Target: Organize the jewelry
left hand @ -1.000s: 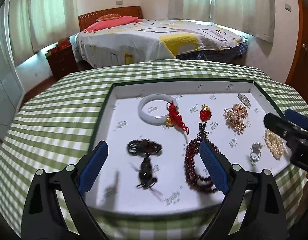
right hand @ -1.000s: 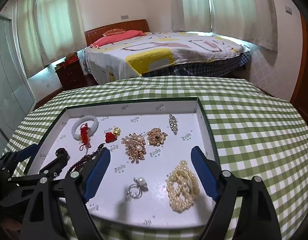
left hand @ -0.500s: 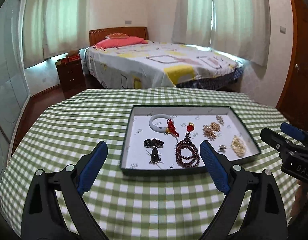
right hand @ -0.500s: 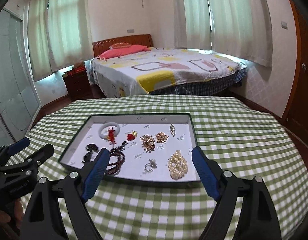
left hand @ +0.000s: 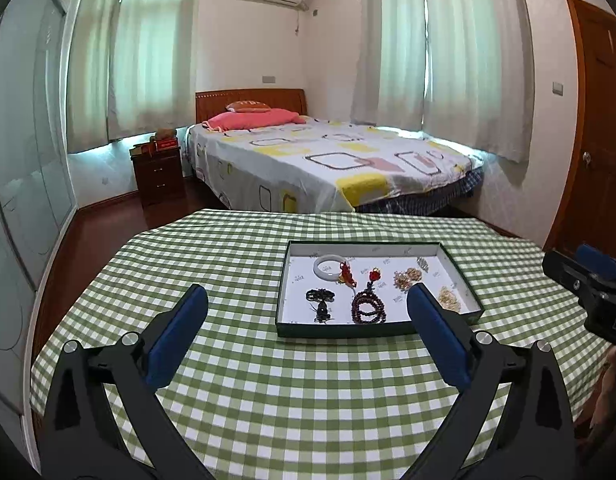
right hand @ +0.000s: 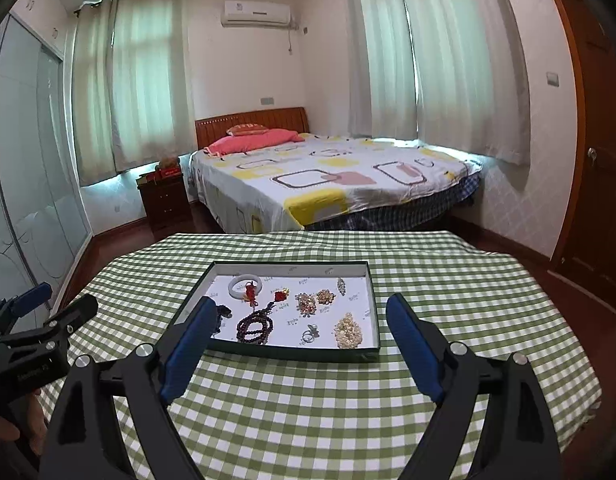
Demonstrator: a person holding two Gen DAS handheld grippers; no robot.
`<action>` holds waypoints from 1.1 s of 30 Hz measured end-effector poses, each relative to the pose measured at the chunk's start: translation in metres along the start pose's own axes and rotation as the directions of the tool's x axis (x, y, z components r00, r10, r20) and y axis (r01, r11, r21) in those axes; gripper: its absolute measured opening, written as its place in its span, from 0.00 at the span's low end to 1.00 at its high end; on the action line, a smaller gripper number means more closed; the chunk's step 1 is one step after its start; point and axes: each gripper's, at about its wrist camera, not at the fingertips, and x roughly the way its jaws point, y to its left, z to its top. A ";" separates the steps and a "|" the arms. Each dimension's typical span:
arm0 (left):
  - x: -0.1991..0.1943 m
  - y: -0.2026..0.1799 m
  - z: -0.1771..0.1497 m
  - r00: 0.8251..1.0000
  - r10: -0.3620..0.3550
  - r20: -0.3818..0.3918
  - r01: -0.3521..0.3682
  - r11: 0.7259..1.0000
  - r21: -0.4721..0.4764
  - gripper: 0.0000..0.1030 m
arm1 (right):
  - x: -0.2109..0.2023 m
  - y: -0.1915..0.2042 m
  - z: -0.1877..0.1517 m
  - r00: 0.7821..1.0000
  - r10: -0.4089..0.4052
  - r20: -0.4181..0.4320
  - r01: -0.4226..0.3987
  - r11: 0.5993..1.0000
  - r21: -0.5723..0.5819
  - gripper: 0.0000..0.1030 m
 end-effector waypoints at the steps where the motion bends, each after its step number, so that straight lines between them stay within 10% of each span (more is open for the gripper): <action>1: -0.005 0.001 0.000 1.000 -0.003 0.005 0.003 1.000 -0.006 0.95 | -0.005 0.000 0.000 1.000 -0.001 0.006 0.001 1.000 -0.002 0.82; 33: -0.050 0.004 -0.002 0.999 -0.009 0.053 0.011 0.999 -0.030 0.95 | -0.052 0.003 -0.004 0.997 -0.011 0.076 0.012 1.000 -0.013 0.82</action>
